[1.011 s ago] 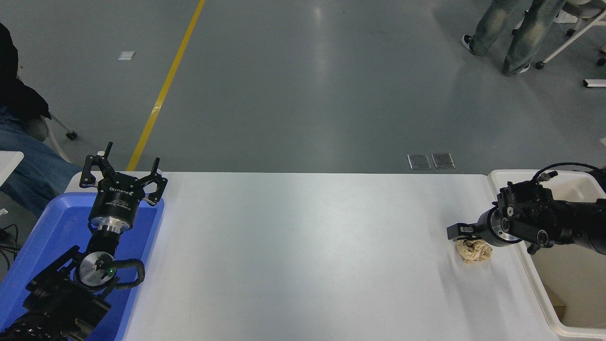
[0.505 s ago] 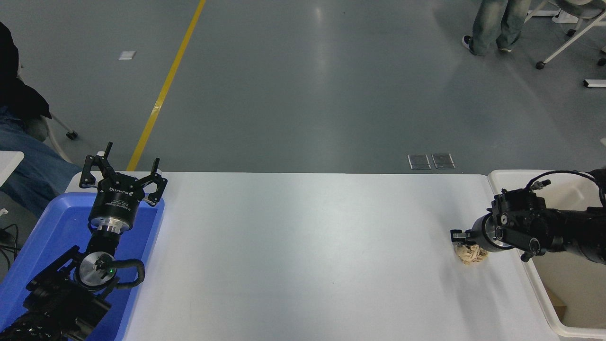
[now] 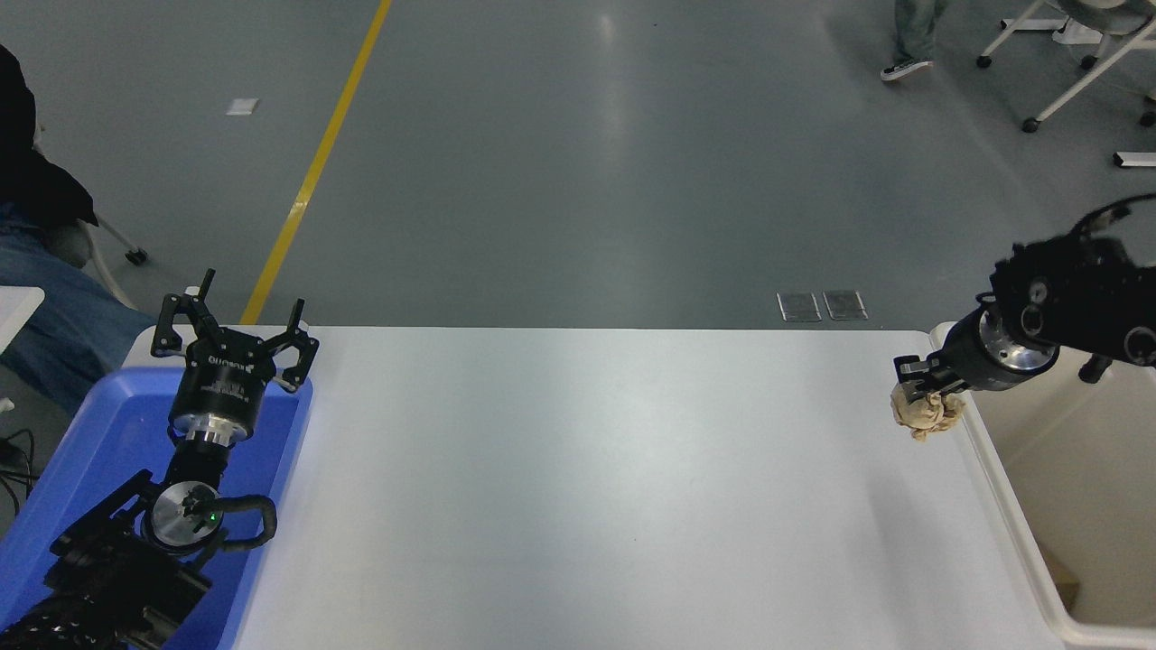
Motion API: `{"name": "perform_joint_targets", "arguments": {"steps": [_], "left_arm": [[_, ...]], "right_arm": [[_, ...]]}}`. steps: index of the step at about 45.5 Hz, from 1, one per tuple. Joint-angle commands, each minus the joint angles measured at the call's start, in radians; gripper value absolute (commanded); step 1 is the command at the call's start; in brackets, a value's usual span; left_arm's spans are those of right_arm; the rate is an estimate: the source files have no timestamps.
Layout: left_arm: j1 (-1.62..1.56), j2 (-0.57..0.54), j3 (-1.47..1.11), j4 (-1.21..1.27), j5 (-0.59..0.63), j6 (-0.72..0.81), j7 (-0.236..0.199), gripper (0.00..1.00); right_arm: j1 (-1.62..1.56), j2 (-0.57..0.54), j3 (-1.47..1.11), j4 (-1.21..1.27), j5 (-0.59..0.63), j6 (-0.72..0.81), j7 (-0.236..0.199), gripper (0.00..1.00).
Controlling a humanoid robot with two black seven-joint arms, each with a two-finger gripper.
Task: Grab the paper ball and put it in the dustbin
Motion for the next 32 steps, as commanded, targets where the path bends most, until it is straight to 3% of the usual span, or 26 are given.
{"name": "perform_joint_targets", "arguments": {"steps": [1, 23, 32], "left_arm": [[-0.001, 0.001, 0.0, 0.0, 0.0, -0.001, 0.001, 1.0], [0.0, 0.001, 0.0, 0.0, 0.0, -0.001, 0.001, 1.0], [0.0, 0.001, 0.0, 0.0, 0.0, 0.001, -0.001, 1.0]], "right_arm": [[0.369, -0.056, -0.108, 0.174, 0.063, 0.135, 0.002, 0.0], [0.557, -0.039, -0.242, 0.24, 0.101, 0.135, -0.001, 0.0], [0.506, -0.129, -0.335, 0.142, 0.048, 0.135, 0.003, 0.0]]}}
